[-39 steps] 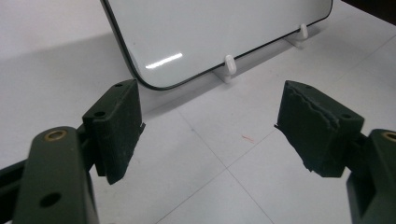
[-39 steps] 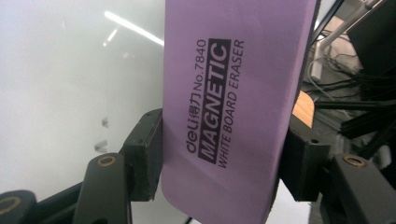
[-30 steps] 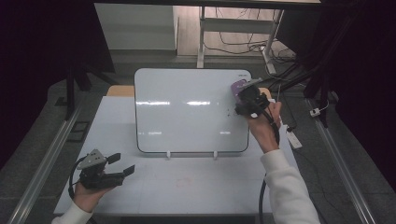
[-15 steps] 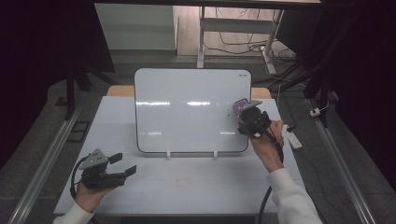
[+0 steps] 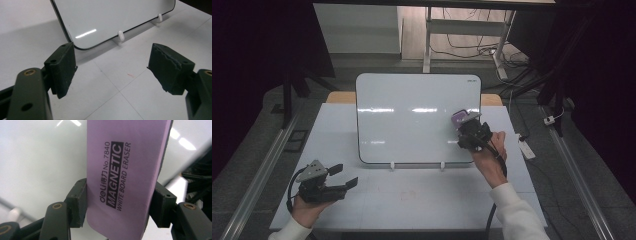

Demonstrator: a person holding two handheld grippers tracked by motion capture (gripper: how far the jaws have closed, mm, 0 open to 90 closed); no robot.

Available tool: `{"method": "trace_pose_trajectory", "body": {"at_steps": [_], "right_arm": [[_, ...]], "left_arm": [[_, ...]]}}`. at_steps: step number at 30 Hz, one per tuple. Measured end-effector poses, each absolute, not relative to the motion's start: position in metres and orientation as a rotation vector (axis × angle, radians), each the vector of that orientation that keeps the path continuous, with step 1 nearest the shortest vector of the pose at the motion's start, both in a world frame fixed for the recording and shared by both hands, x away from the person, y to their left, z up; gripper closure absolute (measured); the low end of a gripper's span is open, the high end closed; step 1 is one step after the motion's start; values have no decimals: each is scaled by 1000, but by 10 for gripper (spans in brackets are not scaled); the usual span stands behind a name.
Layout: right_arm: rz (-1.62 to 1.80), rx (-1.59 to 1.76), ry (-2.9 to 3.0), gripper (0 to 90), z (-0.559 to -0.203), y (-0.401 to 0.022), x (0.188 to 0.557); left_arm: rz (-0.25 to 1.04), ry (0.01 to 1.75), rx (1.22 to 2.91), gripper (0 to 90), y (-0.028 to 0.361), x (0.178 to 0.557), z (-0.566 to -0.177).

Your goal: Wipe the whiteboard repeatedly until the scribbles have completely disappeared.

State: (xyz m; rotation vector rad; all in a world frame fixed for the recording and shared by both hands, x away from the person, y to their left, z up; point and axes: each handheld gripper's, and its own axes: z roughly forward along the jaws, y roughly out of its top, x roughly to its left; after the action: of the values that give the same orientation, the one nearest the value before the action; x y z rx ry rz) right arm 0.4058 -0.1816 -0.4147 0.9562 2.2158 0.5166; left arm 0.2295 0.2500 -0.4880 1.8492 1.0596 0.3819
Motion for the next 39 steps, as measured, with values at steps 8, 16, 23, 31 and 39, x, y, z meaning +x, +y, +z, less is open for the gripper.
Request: {"method": "trace_pose_trajectory", "body": {"at_steps": [8, 16, 23, 31, 39], "right_arm": [[584, 1012, 2196, 399, -408, -192, 414], [489, 876, 2301, 400, -426, -163, 398], [504, 1015, 2240, 400, -423, -196, 402], [519, 1039, 2232, 399, -422, -200, 404], [521, 953, 2258, 399, -416, -168, 402]], "left_arm": [[377, 1069, 1840, 232, 252, 231, -489], [378, 1063, 1848, 232, 250, 230, -489], [376, 1069, 1841, 231, 252, 230, -489], [377, 1065, 1841, 232, 251, 230, -488], [377, 1066, 1848, 231, 250, 230, -489]]}}
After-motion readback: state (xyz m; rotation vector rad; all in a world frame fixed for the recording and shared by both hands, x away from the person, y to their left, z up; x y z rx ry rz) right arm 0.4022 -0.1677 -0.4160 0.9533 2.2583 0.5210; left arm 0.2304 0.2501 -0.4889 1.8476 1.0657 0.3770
